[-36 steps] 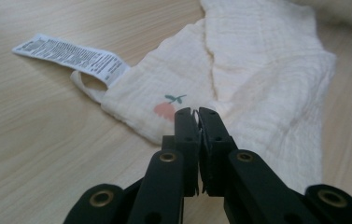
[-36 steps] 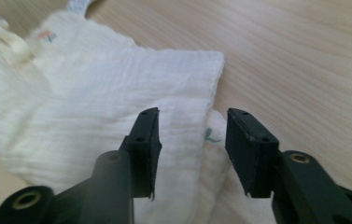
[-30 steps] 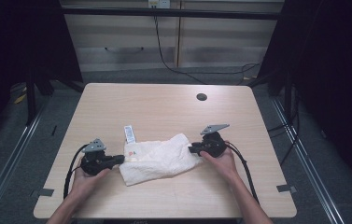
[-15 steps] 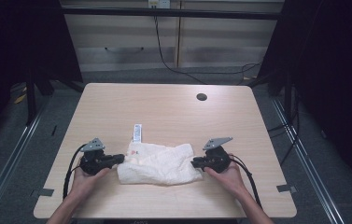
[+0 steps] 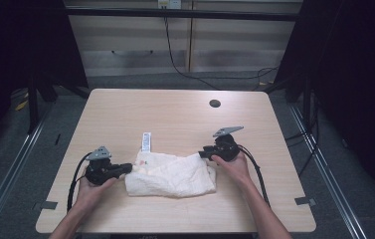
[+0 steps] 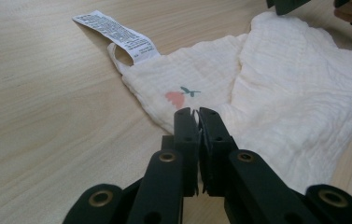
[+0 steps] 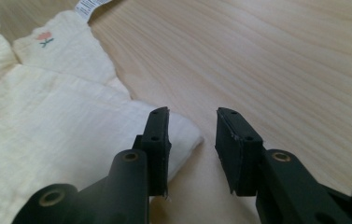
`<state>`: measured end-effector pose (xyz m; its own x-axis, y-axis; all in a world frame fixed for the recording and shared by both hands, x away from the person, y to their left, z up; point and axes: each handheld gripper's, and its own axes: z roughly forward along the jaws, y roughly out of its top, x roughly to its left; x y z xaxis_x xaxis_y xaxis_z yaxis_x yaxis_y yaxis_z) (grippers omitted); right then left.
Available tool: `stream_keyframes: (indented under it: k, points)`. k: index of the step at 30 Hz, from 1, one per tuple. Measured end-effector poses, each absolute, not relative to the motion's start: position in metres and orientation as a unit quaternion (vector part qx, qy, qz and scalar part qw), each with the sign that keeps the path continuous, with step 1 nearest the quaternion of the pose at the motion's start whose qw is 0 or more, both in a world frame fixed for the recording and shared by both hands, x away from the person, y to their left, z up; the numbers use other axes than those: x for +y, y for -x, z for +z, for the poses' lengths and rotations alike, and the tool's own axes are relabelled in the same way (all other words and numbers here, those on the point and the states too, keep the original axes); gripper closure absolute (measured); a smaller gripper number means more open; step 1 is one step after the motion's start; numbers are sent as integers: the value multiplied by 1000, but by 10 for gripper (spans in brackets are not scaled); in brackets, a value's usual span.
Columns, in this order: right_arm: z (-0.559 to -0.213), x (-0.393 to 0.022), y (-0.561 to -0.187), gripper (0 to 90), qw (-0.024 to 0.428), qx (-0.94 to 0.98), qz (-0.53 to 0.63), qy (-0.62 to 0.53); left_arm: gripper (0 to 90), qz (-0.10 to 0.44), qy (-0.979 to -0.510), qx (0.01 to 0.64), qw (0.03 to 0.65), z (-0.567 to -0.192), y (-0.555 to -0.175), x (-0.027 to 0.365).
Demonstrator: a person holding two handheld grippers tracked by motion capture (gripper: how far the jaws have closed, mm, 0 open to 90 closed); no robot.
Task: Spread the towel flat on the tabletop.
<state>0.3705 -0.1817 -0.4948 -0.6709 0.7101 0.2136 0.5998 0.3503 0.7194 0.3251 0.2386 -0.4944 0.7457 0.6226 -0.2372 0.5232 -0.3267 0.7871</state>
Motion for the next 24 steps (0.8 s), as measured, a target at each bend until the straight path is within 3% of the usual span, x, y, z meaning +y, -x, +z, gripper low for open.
stream_keyframes:
  k: [9,12,15,24]
  points:
    - [-507,-168,-378,646,66,830,398,-384,865,55,-812,353,461,-494,-326,239]
    - [-506,-166,-375,721,69,839,393,-370,864,55,-812,354,461,-494,-326,239]
    - [-506,-166,-371,852,64,842,393,-363,865,54,-811,354,462,-494,-326,239]
    - [-486,-179,-371,874,65,814,439,-374,865,63,-795,354,489,-479,-328,242]
